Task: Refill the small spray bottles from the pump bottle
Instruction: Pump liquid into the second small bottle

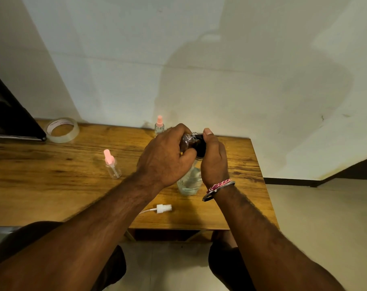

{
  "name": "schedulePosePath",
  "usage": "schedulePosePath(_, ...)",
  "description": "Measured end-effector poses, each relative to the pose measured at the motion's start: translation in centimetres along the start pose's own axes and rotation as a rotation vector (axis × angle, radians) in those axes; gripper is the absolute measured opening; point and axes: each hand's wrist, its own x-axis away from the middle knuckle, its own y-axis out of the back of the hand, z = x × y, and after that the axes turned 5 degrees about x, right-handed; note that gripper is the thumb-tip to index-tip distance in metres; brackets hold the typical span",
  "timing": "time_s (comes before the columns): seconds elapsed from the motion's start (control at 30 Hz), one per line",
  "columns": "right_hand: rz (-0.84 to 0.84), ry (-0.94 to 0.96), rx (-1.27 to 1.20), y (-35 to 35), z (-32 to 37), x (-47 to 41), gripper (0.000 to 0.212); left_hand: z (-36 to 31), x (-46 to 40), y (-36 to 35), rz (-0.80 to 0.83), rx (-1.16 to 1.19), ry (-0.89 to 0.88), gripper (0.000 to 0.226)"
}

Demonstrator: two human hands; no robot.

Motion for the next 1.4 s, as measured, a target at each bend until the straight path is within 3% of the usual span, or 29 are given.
schedulePosePath(0.17,-0.020,-0.019,0.035,0.37,-0.29,-0.16,0.038,-0.07,0.03,-0.08,0.003,-0.001,0.005,0.032)
schedulePosePath(0.4,0.063,-0.003,0.034,0.04,-1.01,-0.30,0.072,-0.09,-0.18,0.17,-0.014,0.054,0.017,0.025)
schedulePosePath(0.63,0.096,0.024,0.019,0.24,-0.91,-0.17,0.077,-0.05,-0.10,0.32,-0.022,0.054,0.017,0.021)
schedulePosePath(1.4,-0.002,-0.008,0.030,0.35,-0.54,-0.10,0.038,-0.01,0.09,0.18,0.007,-0.001,0.004,0.030)
